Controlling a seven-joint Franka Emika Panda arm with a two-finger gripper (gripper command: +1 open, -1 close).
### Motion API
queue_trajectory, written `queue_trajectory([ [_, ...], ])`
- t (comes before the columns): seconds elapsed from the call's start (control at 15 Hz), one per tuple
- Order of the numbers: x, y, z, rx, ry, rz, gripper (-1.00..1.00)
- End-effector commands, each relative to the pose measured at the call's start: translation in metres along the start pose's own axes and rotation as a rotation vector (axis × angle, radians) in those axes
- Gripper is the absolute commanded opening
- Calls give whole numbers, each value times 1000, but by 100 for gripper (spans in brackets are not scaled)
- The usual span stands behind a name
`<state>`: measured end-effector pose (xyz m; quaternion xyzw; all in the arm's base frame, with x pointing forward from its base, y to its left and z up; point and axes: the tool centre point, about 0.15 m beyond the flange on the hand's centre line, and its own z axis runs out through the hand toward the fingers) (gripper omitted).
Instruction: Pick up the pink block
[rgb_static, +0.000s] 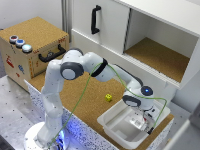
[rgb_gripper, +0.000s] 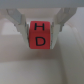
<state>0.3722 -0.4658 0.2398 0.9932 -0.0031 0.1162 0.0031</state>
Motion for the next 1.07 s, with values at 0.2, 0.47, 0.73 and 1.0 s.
queue_trajectory([
  [0.2,-35,-94,-112,81,198,-17,-100],
  [0.47,-41,-155,-136,134,179,-58,-100],
  [0.73,-41,-212,-113,166,121,-101,-100],
  [1.0,-26,-246,-95,143,96,-124,-100],
])
